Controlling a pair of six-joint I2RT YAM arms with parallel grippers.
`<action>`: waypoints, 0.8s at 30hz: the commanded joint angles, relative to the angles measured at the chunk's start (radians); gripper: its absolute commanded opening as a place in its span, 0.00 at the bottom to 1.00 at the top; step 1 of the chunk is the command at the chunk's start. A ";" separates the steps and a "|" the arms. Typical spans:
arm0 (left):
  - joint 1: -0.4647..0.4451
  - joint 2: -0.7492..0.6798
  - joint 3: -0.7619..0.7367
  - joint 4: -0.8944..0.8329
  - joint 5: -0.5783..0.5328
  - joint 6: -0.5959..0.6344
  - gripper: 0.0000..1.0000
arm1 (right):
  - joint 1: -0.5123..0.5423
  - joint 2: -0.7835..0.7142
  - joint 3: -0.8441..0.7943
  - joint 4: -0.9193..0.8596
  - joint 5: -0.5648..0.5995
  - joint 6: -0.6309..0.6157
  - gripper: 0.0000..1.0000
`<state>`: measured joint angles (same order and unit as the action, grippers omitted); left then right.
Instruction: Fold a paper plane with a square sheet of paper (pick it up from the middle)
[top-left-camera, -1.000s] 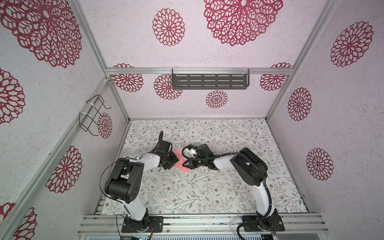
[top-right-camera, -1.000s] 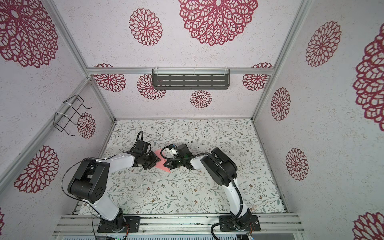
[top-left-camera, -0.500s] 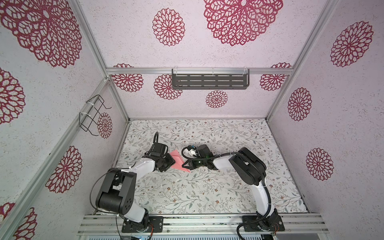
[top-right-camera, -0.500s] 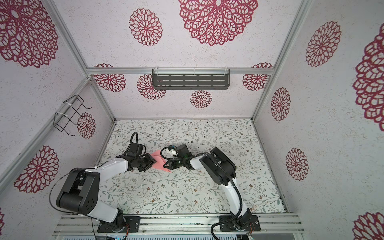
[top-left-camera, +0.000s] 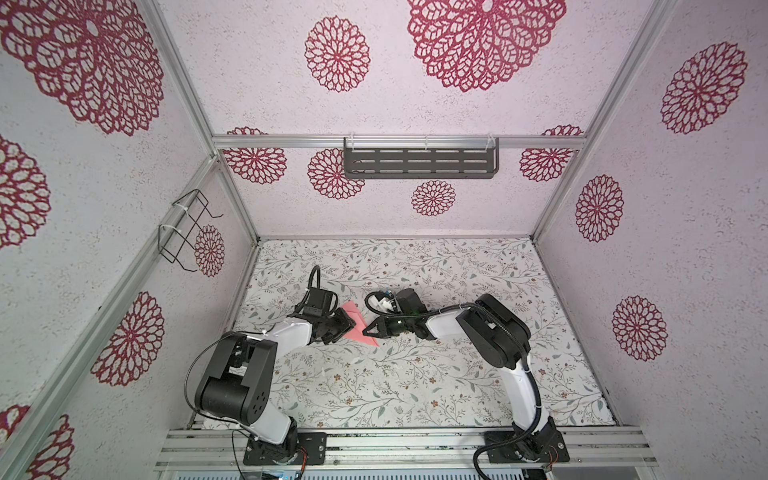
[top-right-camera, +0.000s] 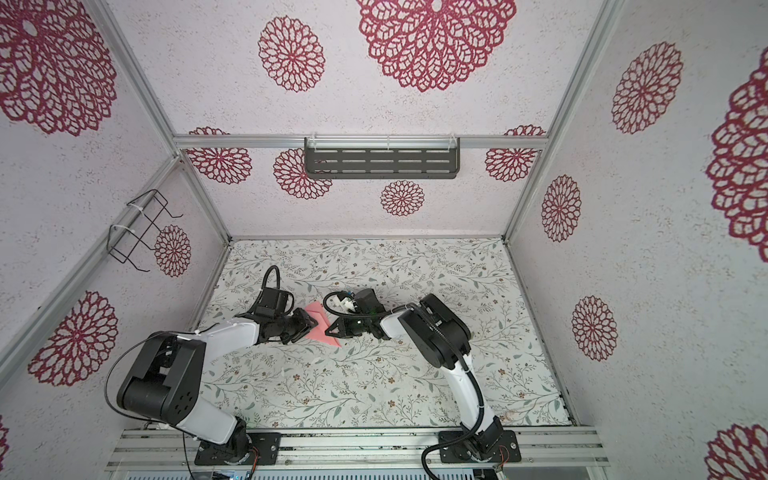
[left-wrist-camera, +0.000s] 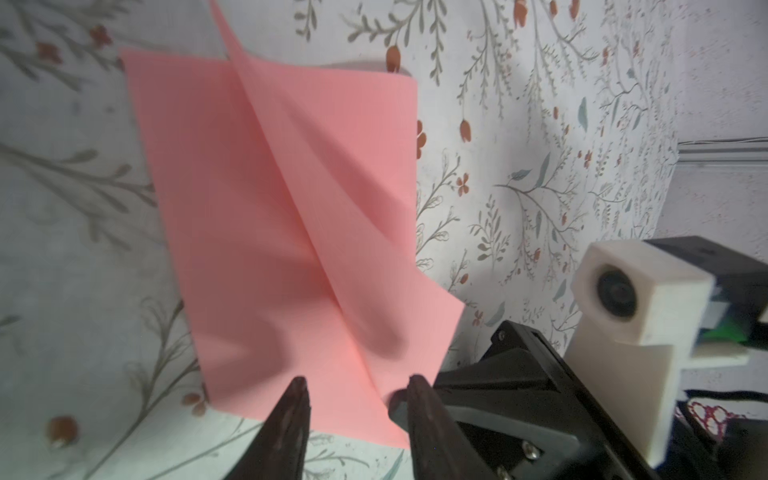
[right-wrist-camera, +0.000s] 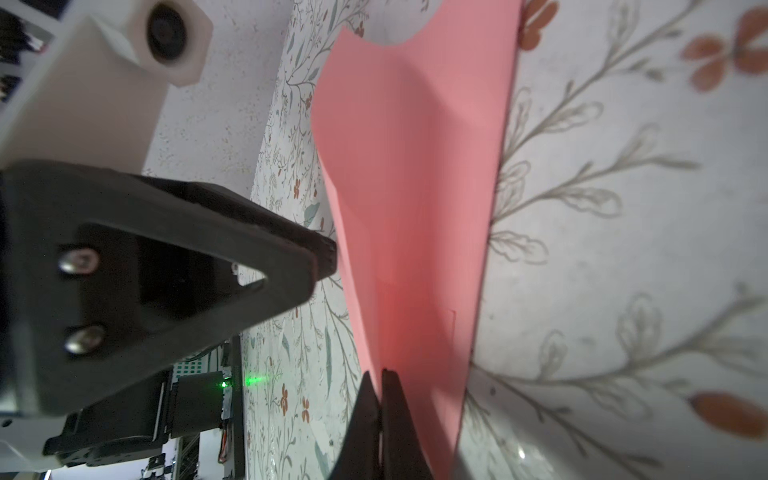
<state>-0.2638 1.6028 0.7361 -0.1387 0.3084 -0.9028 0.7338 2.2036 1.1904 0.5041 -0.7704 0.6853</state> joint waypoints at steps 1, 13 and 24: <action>-0.015 0.035 0.017 0.025 0.002 0.018 0.44 | -0.007 0.018 0.023 0.036 -0.039 0.069 0.05; -0.026 0.182 0.130 -0.245 -0.139 -0.023 0.45 | -0.014 -0.003 0.044 -0.071 0.004 -0.036 0.13; -0.032 0.334 0.212 -0.410 -0.211 -0.025 0.45 | -0.013 -0.106 0.008 -0.136 0.055 -0.195 0.25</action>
<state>-0.2905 1.8141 1.0058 -0.4007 0.2367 -0.9302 0.7277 2.1689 1.2060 0.3908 -0.7383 0.5587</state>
